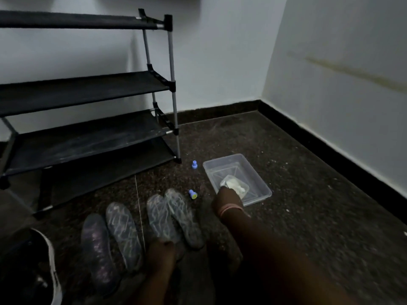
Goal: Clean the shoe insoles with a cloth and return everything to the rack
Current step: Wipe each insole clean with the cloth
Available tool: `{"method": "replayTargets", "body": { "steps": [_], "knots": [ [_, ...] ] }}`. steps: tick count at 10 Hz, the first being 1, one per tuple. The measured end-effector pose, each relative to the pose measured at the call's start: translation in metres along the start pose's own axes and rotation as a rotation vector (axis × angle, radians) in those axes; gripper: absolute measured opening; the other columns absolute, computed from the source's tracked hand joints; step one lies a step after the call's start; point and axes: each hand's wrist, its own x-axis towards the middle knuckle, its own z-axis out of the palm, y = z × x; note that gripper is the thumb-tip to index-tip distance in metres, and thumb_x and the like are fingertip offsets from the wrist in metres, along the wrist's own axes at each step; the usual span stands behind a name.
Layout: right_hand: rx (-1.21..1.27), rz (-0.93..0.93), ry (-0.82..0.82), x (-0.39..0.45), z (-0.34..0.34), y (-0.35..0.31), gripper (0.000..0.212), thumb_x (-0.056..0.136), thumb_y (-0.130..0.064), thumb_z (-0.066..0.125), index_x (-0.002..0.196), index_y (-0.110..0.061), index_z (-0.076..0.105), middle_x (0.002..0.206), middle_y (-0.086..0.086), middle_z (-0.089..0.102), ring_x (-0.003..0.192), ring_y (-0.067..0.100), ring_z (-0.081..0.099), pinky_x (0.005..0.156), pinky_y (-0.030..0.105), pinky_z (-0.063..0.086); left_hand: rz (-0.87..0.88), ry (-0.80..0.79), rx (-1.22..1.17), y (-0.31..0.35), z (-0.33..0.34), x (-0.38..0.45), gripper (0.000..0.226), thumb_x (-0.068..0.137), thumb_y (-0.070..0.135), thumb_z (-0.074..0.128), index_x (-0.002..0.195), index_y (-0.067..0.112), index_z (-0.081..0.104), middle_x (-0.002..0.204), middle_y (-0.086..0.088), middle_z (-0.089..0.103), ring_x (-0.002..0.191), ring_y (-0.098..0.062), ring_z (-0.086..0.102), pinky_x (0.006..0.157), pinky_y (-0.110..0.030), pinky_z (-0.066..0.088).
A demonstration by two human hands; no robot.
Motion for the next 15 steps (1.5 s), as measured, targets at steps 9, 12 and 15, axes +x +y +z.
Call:
{"method": "replayTargets", "body": {
  "steps": [9, 12, 15],
  "knots": [
    [-0.182, -0.047, 0.141, 0.109, 0.008, 0.07, 0.027, 0.091, -0.016, 0.051, 0.115, -0.015, 0.064, 0.11, 0.01, 0.065, 0.108, 0.031, 0.056, 0.089, 0.038, 0.049, 0.366, -0.343, -0.031, 0.193, 0.145, -0.01, 0.033, 0.09, 0.0, 0.056, 0.121, 0.006, 0.065, 0.117, -0.014, 0.069, 0.108, -0.03, 0.065, 0.09, -0.034, 0.053],
    [-0.257, 0.052, 0.115, 0.116, 0.011, 0.075, 0.022, 0.093, -0.019, 0.049, 0.106, -0.016, 0.066, 0.11, 0.009, 0.068, 0.119, 0.033, 0.051, 0.101, 0.043, 0.042, 0.346, -0.336, -0.02, 0.184, 0.162, -0.014, 0.032, 0.093, -0.001, 0.053, 0.121, 0.002, 0.068, 0.121, -0.017, 0.069, 0.113, -0.03, 0.064, 0.091, -0.031, 0.051],
    [-0.039, 0.213, 0.279, 0.11, -0.006, 0.054, 0.03, 0.089, -0.031, 0.05, 0.109, -0.015, 0.065, 0.114, 0.013, 0.063, 0.116, 0.037, 0.052, 0.101, 0.05, 0.041, 0.378, -0.388, -0.017, 0.18, 0.15, -0.006, 0.041, 0.091, -0.004, 0.052, 0.13, 0.003, 0.062, 0.125, -0.02, 0.066, 0.115, -0.036, 0.063, 0.095, -0.039, 0.052]
  ]
}}
